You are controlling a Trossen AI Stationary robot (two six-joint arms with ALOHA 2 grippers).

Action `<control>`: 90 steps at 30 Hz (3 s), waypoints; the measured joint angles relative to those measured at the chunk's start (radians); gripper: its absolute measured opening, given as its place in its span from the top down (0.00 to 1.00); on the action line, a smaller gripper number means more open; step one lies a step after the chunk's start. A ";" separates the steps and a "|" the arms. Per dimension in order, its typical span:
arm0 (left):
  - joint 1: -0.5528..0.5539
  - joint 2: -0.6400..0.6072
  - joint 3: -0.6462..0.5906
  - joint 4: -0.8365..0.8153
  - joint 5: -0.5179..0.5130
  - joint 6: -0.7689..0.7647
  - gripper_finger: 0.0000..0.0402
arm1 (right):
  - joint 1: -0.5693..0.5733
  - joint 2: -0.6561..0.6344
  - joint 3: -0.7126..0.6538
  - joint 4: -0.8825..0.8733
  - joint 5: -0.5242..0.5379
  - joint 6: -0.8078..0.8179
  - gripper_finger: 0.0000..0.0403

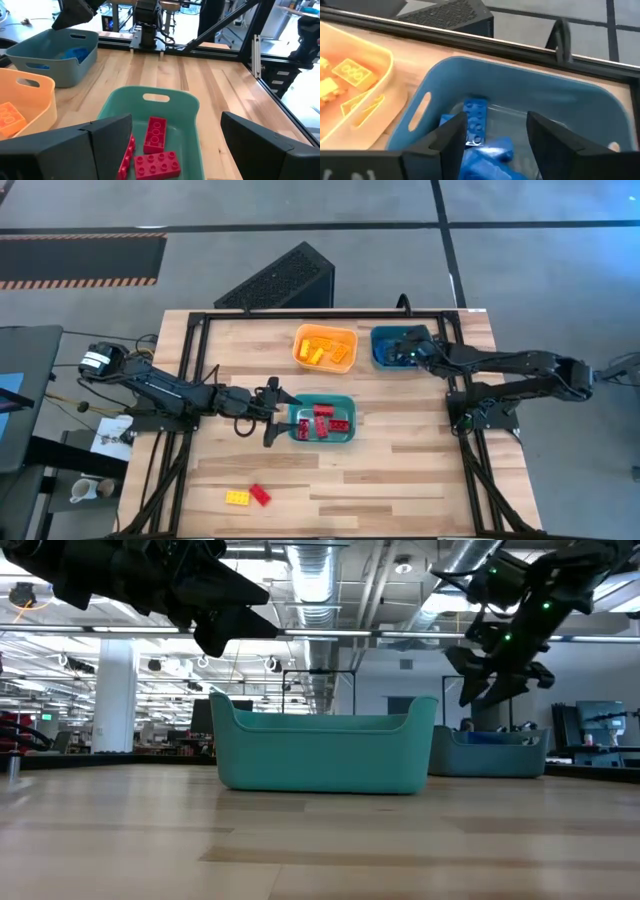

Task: Sort & place blocks by color
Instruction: Put the blue game piece into the blue bin, then put the yellow game piece into the yellow bin

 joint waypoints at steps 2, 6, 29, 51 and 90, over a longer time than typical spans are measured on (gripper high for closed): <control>0.000 0.000 0.000 0.000 0.000 0.001 0.28 | -0.009 -0.018 -0.002 -0.011 -0.002 -0.003 0.43; 0.000 0.000 0.000 0.000 0.000 0.005 0.28 | 0.013 -0.067 -0.002 0.018 -0.066 -0.004 0.42; -0.261 -0.001 0.171 -0.641 0.130 0.051 0.28 | 0.859 0.212 -0.002 1.186 0.090 -0.577 0.47; -0.677 0.044 0.190 -0.829 0.089 -0.569 0.28 | 0.846 0.294 0.002 1.278 0.049 -0.556 0.48; -0.586 -0.173 0.347 -1.602 -0.370 -0.716 0.76 | 0.849 0.293 0.003 1.256 0.051 -0.508 0.54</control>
